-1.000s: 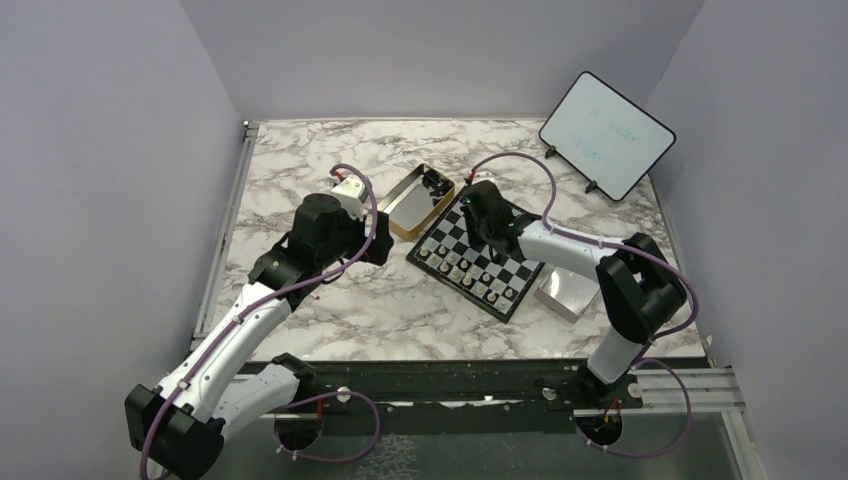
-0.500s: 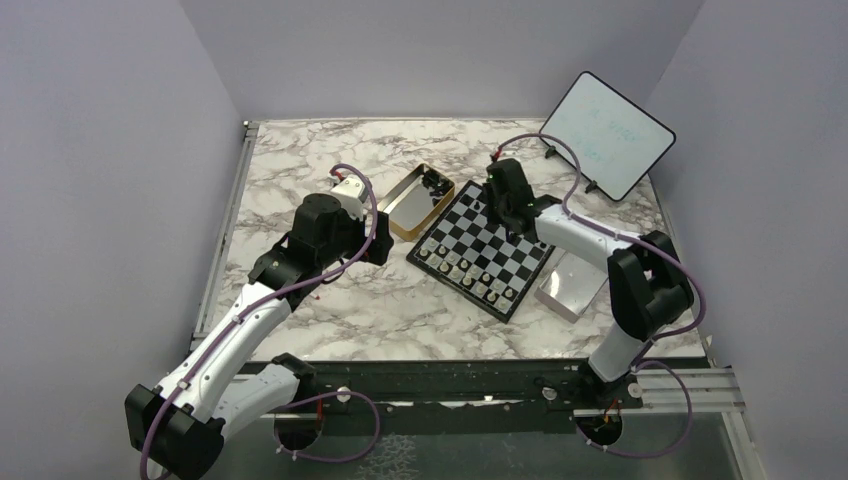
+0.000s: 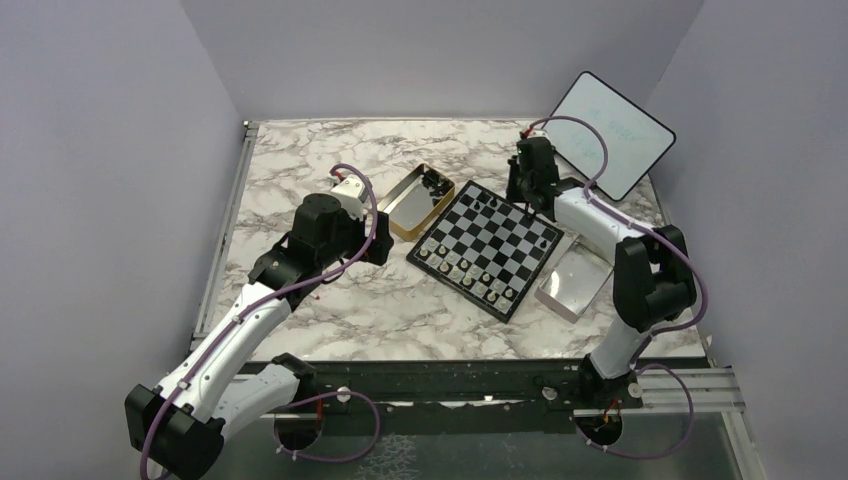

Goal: Set up the chess pieces on the board
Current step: Place the chess piece on the chessboard.

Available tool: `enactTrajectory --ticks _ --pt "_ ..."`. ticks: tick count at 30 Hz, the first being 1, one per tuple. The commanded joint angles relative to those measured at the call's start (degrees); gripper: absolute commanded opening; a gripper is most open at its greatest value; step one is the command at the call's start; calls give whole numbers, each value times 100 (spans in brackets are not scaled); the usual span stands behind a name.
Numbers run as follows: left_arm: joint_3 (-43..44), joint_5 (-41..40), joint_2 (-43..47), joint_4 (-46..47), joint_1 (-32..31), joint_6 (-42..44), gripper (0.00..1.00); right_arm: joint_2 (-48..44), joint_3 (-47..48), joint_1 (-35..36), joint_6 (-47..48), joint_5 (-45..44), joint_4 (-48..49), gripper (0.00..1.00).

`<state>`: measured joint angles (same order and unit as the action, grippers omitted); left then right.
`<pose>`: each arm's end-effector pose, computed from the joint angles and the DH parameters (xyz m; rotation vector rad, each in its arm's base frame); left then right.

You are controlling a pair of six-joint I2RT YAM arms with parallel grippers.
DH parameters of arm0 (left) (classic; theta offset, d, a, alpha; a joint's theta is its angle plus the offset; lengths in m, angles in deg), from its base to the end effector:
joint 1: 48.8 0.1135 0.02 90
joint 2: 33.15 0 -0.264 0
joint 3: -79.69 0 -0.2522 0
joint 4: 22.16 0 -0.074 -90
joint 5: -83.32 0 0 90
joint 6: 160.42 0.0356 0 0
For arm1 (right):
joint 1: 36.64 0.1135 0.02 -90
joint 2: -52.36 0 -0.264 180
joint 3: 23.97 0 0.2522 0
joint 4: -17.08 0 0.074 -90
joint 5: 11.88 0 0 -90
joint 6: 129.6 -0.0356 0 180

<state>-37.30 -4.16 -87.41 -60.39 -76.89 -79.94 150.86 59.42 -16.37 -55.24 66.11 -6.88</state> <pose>0.1849 -0.1005 0.3122 0.3681 2.0833 -0.4419 0.3656 0.1271 0.2403 0.0216 2.2370 0.1044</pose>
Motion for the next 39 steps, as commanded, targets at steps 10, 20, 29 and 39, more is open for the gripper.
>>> enactTrajectory --ticks 10,20,29,39 --pt "-48 107 39 153 15 64 99 715 217 -85 -230 362 137 14" --pt "-41 124 40 153 21 63 99 840 226 -137 -229 384 191 15" --pt "-39 107 34 153 15 63 99 969 309 -165 -203 401 165 15" --pt "-30 116 -4 153 20 64 99 1097 438 -216 -185 453 9 15"
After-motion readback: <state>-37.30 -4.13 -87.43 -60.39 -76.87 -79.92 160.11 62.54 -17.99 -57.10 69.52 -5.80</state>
